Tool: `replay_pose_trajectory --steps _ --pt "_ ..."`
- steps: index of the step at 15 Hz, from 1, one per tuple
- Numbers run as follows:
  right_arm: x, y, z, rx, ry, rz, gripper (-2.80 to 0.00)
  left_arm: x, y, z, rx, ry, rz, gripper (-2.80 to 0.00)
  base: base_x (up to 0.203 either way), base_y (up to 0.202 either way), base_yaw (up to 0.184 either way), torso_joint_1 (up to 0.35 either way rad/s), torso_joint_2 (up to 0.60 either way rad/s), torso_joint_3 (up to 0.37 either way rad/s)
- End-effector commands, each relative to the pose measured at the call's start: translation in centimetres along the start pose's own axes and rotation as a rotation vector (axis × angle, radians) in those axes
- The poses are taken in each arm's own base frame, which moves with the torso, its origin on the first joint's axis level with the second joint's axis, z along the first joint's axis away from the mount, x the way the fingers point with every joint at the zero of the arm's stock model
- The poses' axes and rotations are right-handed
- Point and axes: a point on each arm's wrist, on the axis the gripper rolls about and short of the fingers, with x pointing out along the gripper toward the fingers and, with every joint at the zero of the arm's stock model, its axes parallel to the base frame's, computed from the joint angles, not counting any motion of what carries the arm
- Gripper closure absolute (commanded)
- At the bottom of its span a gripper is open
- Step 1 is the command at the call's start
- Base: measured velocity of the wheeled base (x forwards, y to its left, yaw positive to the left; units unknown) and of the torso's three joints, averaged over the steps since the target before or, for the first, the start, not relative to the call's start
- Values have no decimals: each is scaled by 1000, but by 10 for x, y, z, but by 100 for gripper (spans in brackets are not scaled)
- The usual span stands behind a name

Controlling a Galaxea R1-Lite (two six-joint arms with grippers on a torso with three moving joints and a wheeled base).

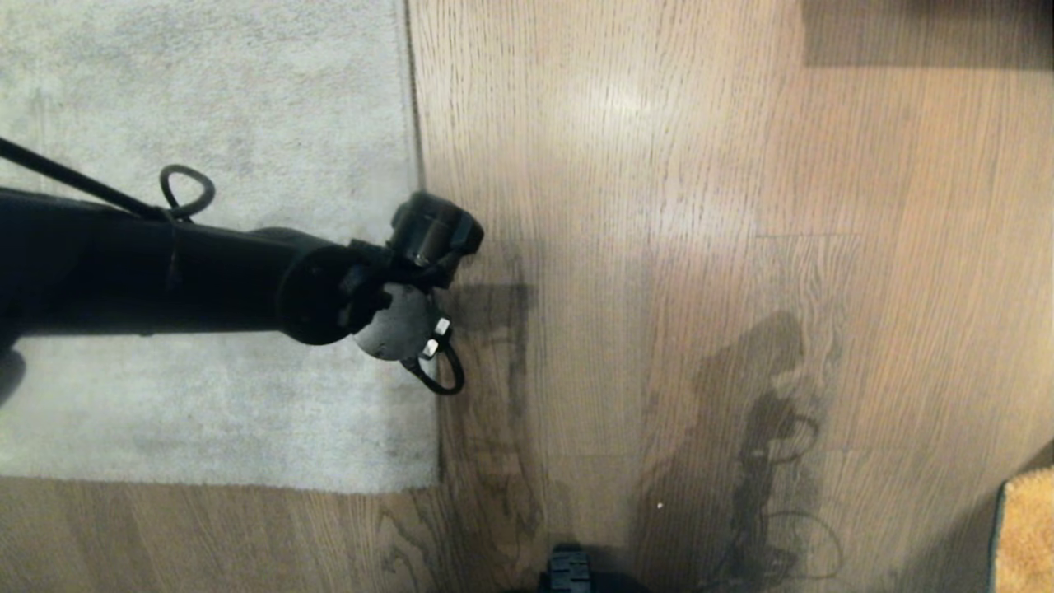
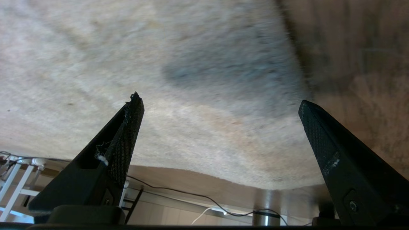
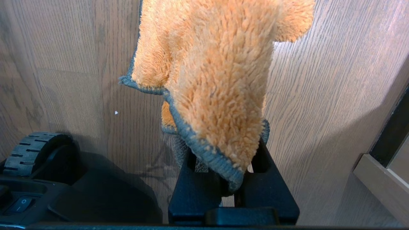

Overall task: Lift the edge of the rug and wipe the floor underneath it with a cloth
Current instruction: Lift up the carpet

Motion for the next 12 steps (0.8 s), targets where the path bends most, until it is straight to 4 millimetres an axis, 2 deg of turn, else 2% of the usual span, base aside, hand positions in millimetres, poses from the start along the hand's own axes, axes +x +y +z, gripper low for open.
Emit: replay_pose_trajectory --steps 1,5,8,12 --pt "0 0 0 -1 1 1 0 11 -15 -1 16 10 2 -280 0 0 0 0 0 0" --pt "0 0 0 -1 1 1 0 25 -21 -1 2 0 37 -280 0 0 0 0 0 0" --pt "0 0 0 -1 1 1 0 30 -11 -4 3 20 79 -280 0 0 0 0 0 0" --pt "0 0 0 -1 1 1 0 25 12 -7 19 31 124 -280 0 0 0 0 0 0"
